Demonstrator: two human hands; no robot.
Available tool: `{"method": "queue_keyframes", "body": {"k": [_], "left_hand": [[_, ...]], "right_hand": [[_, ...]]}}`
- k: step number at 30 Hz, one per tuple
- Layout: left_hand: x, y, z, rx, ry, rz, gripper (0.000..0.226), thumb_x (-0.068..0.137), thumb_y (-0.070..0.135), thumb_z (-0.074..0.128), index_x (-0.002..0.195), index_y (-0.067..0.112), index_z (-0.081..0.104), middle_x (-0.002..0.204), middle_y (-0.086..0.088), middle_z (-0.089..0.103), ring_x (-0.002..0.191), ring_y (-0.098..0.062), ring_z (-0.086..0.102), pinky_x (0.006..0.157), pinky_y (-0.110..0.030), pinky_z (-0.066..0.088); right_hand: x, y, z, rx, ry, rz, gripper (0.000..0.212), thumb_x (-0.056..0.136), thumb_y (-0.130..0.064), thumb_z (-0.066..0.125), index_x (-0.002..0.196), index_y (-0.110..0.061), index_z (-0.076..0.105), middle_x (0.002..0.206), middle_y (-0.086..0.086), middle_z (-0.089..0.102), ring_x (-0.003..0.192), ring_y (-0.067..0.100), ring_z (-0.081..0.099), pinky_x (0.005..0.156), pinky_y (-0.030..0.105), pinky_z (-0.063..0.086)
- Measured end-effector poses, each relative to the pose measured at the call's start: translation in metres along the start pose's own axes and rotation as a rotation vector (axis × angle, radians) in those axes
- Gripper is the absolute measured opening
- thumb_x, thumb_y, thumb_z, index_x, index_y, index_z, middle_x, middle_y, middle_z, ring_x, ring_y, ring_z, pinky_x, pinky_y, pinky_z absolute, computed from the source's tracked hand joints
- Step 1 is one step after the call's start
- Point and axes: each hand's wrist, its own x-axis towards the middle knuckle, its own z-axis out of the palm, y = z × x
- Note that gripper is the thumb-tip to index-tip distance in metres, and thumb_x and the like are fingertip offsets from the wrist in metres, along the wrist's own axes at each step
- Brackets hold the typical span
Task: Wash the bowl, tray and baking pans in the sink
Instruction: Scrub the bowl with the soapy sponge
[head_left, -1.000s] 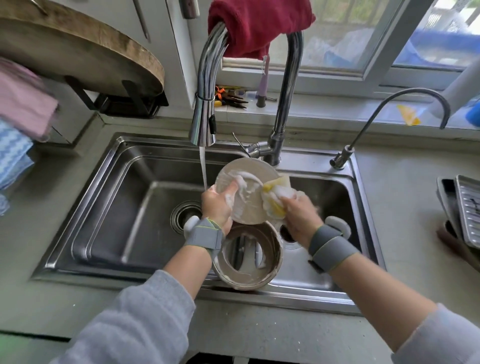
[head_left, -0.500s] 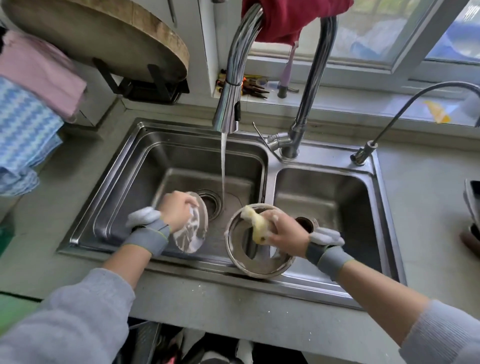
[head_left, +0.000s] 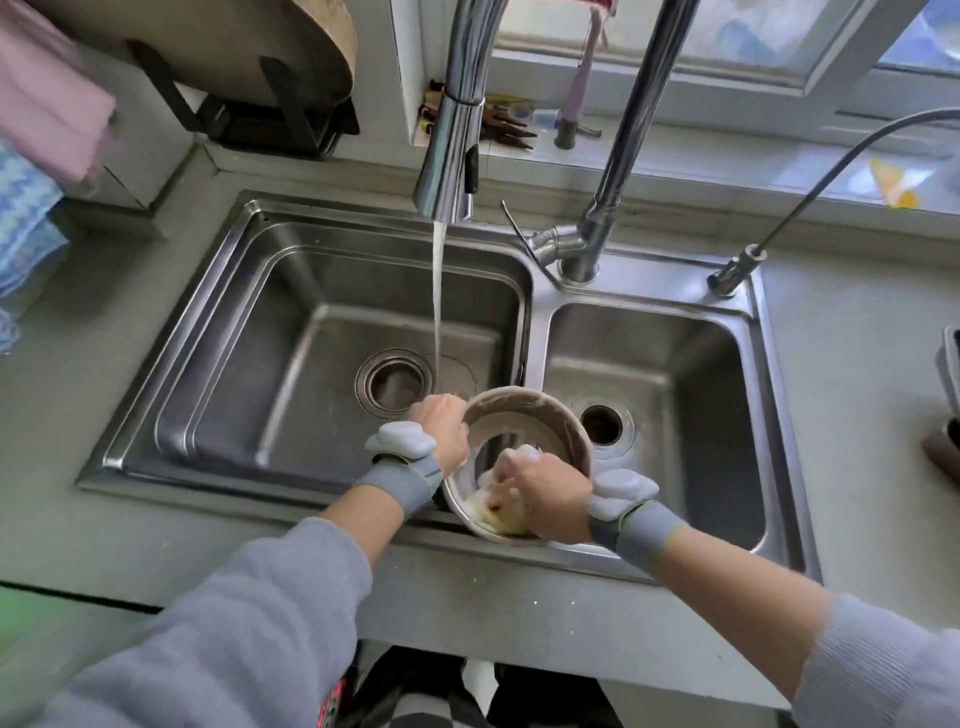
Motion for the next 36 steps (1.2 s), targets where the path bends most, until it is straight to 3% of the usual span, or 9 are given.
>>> {"method": "queue_keyframes", "body": {"k": [7,11,15,18,21,23,26,31,36], "left_hand": [[0.012,0.000,-0.002,0.061,-0.066,0.110,0.019,0.084,0.016,0.054,0.102,0.016,0.060,0.109,-0.009,0.065,0.103,-0.036,0.061,0.073,-0.035,0.042],[0.015,-0.003,0.000,0.044,-0.088,0.155,0.018,0.085,0.016,0.052,0.101,0.015,0.058,0.108,-0.010,0.065,0.103,-0.035,0.060,0.074,-0.036,0.042],[0.017,-0.004,0.001,0.065,-0.106,0.190,0.020,0.085,0.016,0.049,0.103,0.012,0.057,0.109,-0.013,0.064,0.104,-0.037,0.059,0.075,-0.037,0.044],[0.021,-0.004,0.003,0.090,-0.106,0.209,0.022,0.086,0.019,0.048,0.105,0.013,0.057,0.110,-0.012,0.064,0.105,-0.036,0.059,0.078,-0.038,0.045],[0.025,-0.006,0.005,0.080,-0.097,0.185,0.020,0.089,0.024,0.048,0.104,0.014,0.057,0.110,-0.011,0.064,0.104,-0.035,0.059,0.079,-0.039,0.046],[0.026,-0.006,0.005,0.057,-0.068,0.164,0.022,0.092,0.027,0.045,0.103,0.013,0.057,0.109,-0.012,0.064,0.102,-0.036,0.059,0.077,-0.039,0.045],[0.025,-0.001,0.005,0.045,-0.021,0.135,0.025,0.094,0.027,0.043,0.104,0.011,0.059,0.109,-0.014,0.064,0.104,-0.037,0.059,0.077,-0.039,0.044],[0.020,-0.005,0.002,0.046,-0.028,0.104,0.024,0.092,0.025,0.046,0.102,0.011,0.062,0.108,-0.015,0.065,0.105,-0.038,0.059,0.077,-0.038,0.044],[0.015,-0.030,-0.018,-0.111,-0.043,-0.013,0.031,0.095,0.030,0.043,0.092,0.008,0.065,0.103,-0.019,0.067,0.100,-0.041,0.059,0.070,-0.035,0.040]], "right_hand": [[0.002,0.022,-0.024,-0.862,-0.108,-0.101,0.027,0.099,-0.016,0.038,0.120,-0.013,0.055,0.125,0.005,0.051,0.118,0.024,0.045,0.089,0.034,0.034],[0.017,0.020,-0.031,-0.839,0.249,-0.063,0.037,0.089,-0.034,0.055,0.121,-0.014,0.055,0.120,0.003,0.054,0.113,0.020,0.052,0.090,0.031,0.040],[0.030,0.012,-0.024,-0.485,0.049,-0.175,0.055,0.088,-0.032,0.052,0.138,-0.016,0.037,0.139,0.002,0.031,0.124,0.024,0.038,0.097,0.035,0.034],[0.036,0.020,-0.024,-0.652,0.038,-0.168,0.047,0.083,-0.030,0.060,0.129,-0.022,0.053,0.133,-0.001,0.044,0.113,0.021,0.047,0.090,0.033,0.039],[0.030,0.019,-0.035,-0.773,0.133,-0.100,0.022,0.079,-0.023,0.053,0.092,-0.026,0.071,0.090,-0.005,0.064,0.080,0.014,0.061,0.066,0.028,0.044],[0.022,0.024,-0.034,-0.869,0.087,-0.058,0.033,0.091,-0.011,0.036,0.103,-0.017,0.067,0.101,0.002,0.060,0.093,0.021,0.058,0.072,0.031,0.039],[0.006,0.021,-0.037,-0.556,-0.148,0.104,0.025,0.090,-0.030,0.047,0.103,-0.020,0.066,0.114,0.006,0.061,0.109,0.027,0.056,0.086,0.032,0.042],[-0.010,0.005,-0.028,0.563,-0.404,0.273,0.028,0.082,-0.037,0.063,0.098,-0.014,0.060,0.097,0.004,0.060,0.106,0.029,0.061,0.081,0.030,0.046],[-0.013,-0.008,-0.025,-0.342,0.044,-0.091,0.026,0.076,-0.022,0.068,0.102,-0.017,0.064,0.107,0.002,0.054,0.098,0.023,0.052,0.078,0.031,0.039]]}}
